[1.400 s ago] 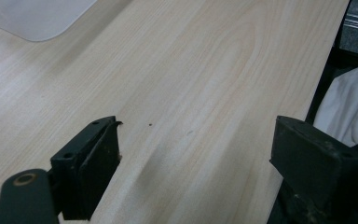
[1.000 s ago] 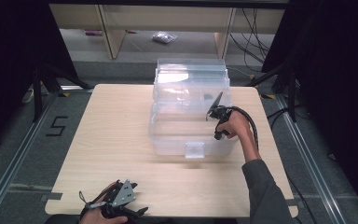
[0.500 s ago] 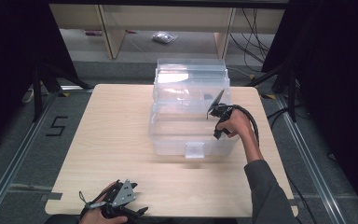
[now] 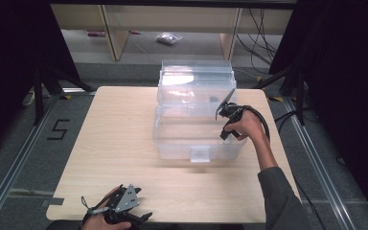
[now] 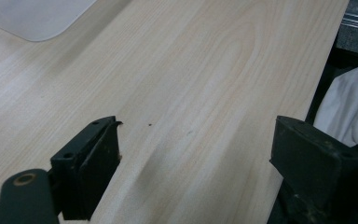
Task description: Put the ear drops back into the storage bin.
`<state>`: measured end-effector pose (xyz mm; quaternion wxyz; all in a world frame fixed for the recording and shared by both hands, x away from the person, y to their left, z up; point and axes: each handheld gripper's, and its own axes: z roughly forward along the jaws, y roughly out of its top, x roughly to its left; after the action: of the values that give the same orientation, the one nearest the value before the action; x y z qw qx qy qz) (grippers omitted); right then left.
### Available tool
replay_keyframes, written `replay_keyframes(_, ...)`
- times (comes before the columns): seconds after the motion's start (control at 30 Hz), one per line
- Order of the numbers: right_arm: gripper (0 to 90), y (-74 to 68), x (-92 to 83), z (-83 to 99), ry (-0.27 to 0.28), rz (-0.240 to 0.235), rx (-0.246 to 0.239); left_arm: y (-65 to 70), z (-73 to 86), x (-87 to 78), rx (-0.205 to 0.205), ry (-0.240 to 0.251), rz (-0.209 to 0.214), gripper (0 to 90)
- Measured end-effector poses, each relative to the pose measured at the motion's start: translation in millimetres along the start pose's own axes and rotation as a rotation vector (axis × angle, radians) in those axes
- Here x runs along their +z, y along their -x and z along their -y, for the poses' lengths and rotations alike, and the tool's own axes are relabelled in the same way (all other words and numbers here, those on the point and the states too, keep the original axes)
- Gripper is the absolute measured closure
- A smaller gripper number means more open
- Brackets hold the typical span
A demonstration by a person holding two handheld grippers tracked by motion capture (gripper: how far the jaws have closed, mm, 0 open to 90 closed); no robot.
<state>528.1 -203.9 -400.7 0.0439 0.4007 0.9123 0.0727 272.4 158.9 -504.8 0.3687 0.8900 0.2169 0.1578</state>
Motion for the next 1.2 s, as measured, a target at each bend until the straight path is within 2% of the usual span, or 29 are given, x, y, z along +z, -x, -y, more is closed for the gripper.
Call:
replay_keyframes(0.03,45.6,-1.1,-2.4,0.8,0.010,0.001,0.001,0.2,0.1,0.3,-0.003,0.000,0.004,15.0)
replay_keyframes(0.1,45.8,-4.0,-9.2,4.1,0.035,0.004,-0.028,0.2,0.1,0.5,-0.003,-0.001,0.006,15.0)
replay_keyframes(0.13,45.5,-6.1,-10.7,4.9,0.035,0.002,-0.011,1.2,0.5,1.0,-0.020,0.000,0.009,15.0)
replay_keyframes(0.17,45.5,-6.1,-10.7,4.9,0.035,0.002,-0.011,1.2,0.5,1.0,-0.020,0.000,0.009,15.0)
replay_keyframes(0.2,45.2,-6.1,-12.9,6.1,0.052,0.003,-0.040,1.3,0.4,1.0,-0.018,0.001,0.009,15.0)
replay_keyframes(0.23,44.9,-8.8,-16.6,7.7,0.050,0.006,-0.020,1.3,0.4,0.9,-0.018,0.001,0.008,15.0)
replay_keyframes(0.27,44.6,-9.5,-17.7,8.4,0.059,0.007,-0.028,0.7,0.1,0.4,-0.010,-0.003,0.009,15.0)
replay_keyframes(0.3,44.5,-10.5,-22.3,10.6,0.091,0.013,-0.064,1.1,0.4,0.7,-0.019,-0.001,0.009,15.0)
replay_keyframes(0.43,44.1,-17.2,-27.7,15.0,0.107,0.020,-0.081,1.1,0.5,1.0,-0.019,0.001,0.008,15.0)
replay_keyframes(0.47,43.8,-21.7,-31.6,18.0,0.135,0.020,-0.088,1.4,0.5,1.2,-0.019,0.001,0.010,15.0)
replay_keyframes(0.5,43.8,-21.7,-31.6,18.0,0.135,0.020,-0.088,1.4,0.5,1.2,-0.019,0.001,0.010,15.0)
replay_keyframes(0.53,43.4,-24.3,-33.3,18.9,0.142,0.013,-0.083,0.5,0.1,0.9,-0.001,-0.002,0.010,15.0)
replay_keyframes(0.57,42.7,-26.4,-35.1,20.6,0.152,0.012,-0.096,0.7,0.3,1.5,-0.006,0.000,0.012,15.0)
replay_keyframes(0.7,40.6,-32.9,-39.1,26.4,0.158,0.025,-0.095,0.9,0.5,0.7,-0.020,-0.010,0.011,15.0)
replay_keyframes(0.73,40.8,-35.8,-41.4,30.1,0.160,0.030,-0.102,-0.3,0.2,1.0,-0.004,-0.010,0.009,15.0)
replay_keyframes(0.8,40.8,-36.7,-43.0,33.2,0.183,0.024,-0.108,-0.7,0.1,0.6,0.000,-0.021,0.008,15.0)
replay_keyframes(0.83,40.8,-36.7,-43.0,33.2,0.183,0.024,-0.108,1.8,0.5,1.8,-0.032,-0.002,0.020,15.0)
replay_keyframes(1.0,38.0,-42.3,-44.0,43.0,0.207,0.030,-0.116,-0.5,0.4,1.2,-0.002,-0.006,0.007,15.0)
replay_keyframes(1.1,36.0,-46.3,-43.9,50.6,0.232,0.026,-0.115,-0.4,0.0,0.9,-0.001,-0.013,0.007,15.0)
replay_keyframes(1.13,35.1,-48.6,-43.8,55.4,0.255,0.022,-0.122,-0.2,0.3,1.3,-0.005,-0.003,0.008,15.0)
replay_keyframes(1.2,34.4,-50.1,-44.3,57.1,0.262,0.024,-0.118,-1.0,0.4,1.1,0.002,-0.011,0.004,15.0)
